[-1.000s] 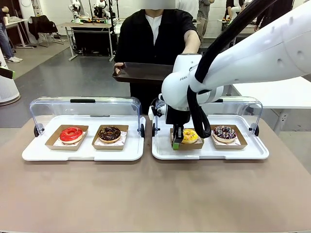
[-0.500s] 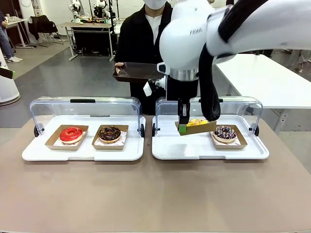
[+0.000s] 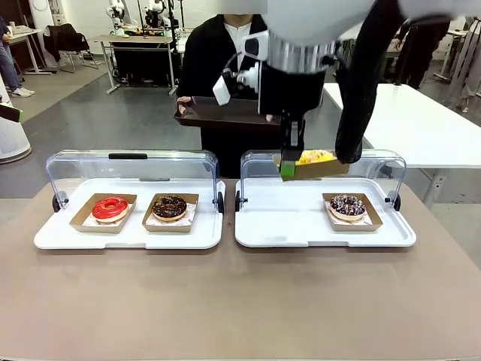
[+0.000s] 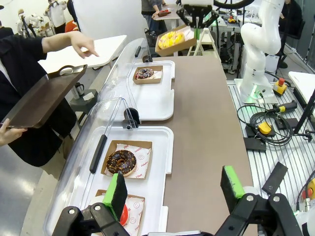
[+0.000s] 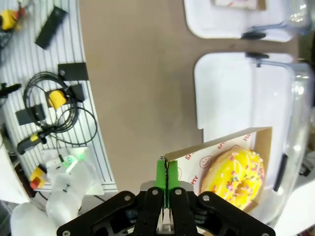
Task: Provide the desired donut to the person.
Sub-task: Pick up and lift the Paper togo box containing the Donut pointed at by the person, then place the picked Paper togo box onto the Handle tray extended by the person.
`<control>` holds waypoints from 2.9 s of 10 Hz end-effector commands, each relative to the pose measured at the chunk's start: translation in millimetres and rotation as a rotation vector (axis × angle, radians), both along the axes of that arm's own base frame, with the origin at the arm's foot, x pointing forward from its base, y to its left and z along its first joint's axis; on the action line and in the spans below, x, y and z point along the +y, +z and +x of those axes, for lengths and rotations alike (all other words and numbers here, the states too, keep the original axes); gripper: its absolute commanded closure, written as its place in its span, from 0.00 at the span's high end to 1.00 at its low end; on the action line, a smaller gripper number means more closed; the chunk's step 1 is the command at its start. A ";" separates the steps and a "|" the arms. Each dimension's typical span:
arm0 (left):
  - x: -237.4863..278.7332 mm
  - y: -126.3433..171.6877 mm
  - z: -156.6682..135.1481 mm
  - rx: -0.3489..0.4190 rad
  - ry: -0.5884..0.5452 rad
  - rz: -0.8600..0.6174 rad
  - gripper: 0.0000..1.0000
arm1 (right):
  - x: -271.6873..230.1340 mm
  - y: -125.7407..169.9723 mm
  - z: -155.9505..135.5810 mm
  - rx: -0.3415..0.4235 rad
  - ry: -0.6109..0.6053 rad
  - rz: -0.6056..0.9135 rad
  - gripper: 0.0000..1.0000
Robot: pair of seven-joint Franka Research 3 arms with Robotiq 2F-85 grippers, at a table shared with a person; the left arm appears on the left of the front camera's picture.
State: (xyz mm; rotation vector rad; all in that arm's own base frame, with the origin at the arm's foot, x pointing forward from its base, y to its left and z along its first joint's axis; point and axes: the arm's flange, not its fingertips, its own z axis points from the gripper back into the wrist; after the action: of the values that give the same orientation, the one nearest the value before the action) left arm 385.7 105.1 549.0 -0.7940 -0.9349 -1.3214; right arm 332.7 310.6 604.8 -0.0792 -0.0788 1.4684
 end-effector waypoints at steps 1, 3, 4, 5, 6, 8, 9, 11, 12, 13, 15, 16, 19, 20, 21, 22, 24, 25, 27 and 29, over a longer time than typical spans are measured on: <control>-1.4 2.3 -0.6 -0.004 -0.004 -0.015 1.00 | 4.5 19.2 5.4 -0.026 -0.041 0.000 0.00; -1.4 2.3 -0.6 -0.004 -0.004 -0.015 1.00 | 2.7 30.1 22.0 -0.021 -0.048 0.025 0.00; -1.4 2.3 -0.6 -0.004 -0.004 -0.015 1.00 | 1.4 30.1 31.6 -0.013 -0.048 0.039 0.00; -1.4 2.3 -0.6 -0.004 -0.004 -0.015 1.00 | -1.1 26.6 37.9 -0.037 -0.020 0.030 0.00; -1.4 2.3 -0.6 -0.004 -0.004 -0.015 1.00 | -1.6 30.5 20.0 -0.027 -0.034 0.046 0.00; -1.4 2.3 -0.6 -0.004 -0.004 -0.015 1.00 | -1.6 30.5 20.0 -0.027 -0.034 0.046 0.00; -1.4 2.3 -0.6 -0.004 -0.004 -0.015 1.00 | -1.6 30.5 20.0 -0.027 -0.034 0.046 0.00; -1.4 2.3 -0.6 -0.004 -0.004 -0.015 1.00 | -1.6 30.5 20.0 -0.027 -0.034 0.046 0.00; -1.4 2.3 -0.6 -0.004 -0.004 -0.015 1.00 | -1.6 30.5 20.0 -0.027 -0.034 0.046 0.00; -1.4 2.3 -0.6 -0.004 -0.004 -0.015 1.00 | -1.6 30.5 20.0 -0.027 -0.034 0.046 0.00; -1.4 2.3 -0.6 -0.004 -0.004 -0.015 1.00 | -1.6 30.5 20.0 -0.027 -0.034 0.046 0.00; -1.4 2.3 -0.6 -0.004 -0.004 -0.015 1.00 | -1.6 30.5 20.0 -0.027 -0.034 0.046 0.00; -1.4 2.3 -0.6 -0.004 -0.004 -0.015 1.00 | -1.6 30.5 20.0 -0.027 -0.034 0.046 0.00; -1.4 2.3 -0.6 -0.004 -0.004 -0.015 1.00 | -1.6 30.5 20.0 -0.027 -0.034 0.046 0.00; -1.4 2.3 -0.6 -0.004 -0.004 -0.015 1.00 | -1.6 30.5 20.0 -0.027 -0.034 0.046 0.00; -1.4 2.3 -0.6 -0.004 -0.004 -0.015 1.00 | -1.6 30.5 20.0 -0.027 -0.034 0.046 0.00; -1.4 2.3 -0.6 -0.004 -0.004 -0.015 1.00 | -1.6 30.5 20.0 -0.027 -0.034 0.046 0.00; -1.4 2.3 -0.6 -0.004 -0.004 -0.015 1.00 | -1.6 30.5 20.0 -0.027 -0.034 0.046 0.00; -1.4 2.3 -0.6 -0.004 -0.004 -0.015 1.00 | -1.6 30.5 20.0 -0.027 -0.034 0.046 0.00; -1.4 2.3 -0.6 -0.004 -0.004 -0.015 1.00 | -1.6 30.5 20.0 -0.027 -0.034 0.046 0.00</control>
State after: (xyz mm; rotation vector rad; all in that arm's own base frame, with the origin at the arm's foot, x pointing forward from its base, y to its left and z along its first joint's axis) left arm 385.7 105.2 549.0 -0.7940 -0.9349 -1.3214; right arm 355.9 310.8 637.4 -0.0589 -0.1383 1.4371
